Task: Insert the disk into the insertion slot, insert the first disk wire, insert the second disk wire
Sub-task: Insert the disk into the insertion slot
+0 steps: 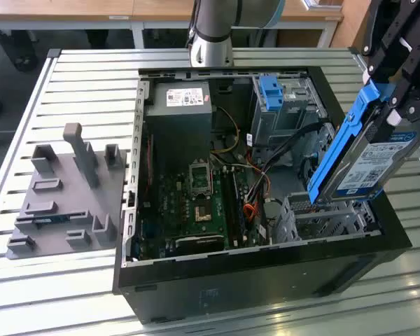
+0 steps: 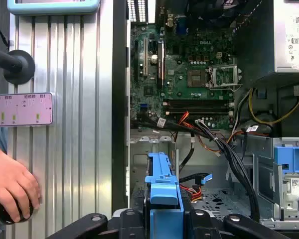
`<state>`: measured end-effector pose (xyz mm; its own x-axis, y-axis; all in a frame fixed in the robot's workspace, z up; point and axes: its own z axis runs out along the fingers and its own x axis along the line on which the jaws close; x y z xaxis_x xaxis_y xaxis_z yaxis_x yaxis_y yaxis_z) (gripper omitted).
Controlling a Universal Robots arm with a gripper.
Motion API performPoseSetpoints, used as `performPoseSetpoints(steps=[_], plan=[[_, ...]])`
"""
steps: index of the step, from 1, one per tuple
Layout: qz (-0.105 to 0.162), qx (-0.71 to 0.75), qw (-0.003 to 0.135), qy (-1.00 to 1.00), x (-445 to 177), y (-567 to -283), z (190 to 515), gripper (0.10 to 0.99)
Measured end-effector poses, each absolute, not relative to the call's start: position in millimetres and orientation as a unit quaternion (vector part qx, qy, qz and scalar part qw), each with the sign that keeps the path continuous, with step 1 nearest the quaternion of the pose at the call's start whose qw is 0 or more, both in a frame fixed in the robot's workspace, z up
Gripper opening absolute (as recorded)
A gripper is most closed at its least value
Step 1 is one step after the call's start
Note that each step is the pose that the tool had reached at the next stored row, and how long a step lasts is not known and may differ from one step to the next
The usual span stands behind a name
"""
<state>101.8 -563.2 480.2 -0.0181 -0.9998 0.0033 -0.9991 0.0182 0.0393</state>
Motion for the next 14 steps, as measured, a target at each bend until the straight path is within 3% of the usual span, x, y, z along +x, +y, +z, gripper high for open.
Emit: performPoseSetpoints(steps=[14], plan=[[-0.013, 0.701, 0.015, -0.713, 99.5, -563.2, 480.1, 0.365]])
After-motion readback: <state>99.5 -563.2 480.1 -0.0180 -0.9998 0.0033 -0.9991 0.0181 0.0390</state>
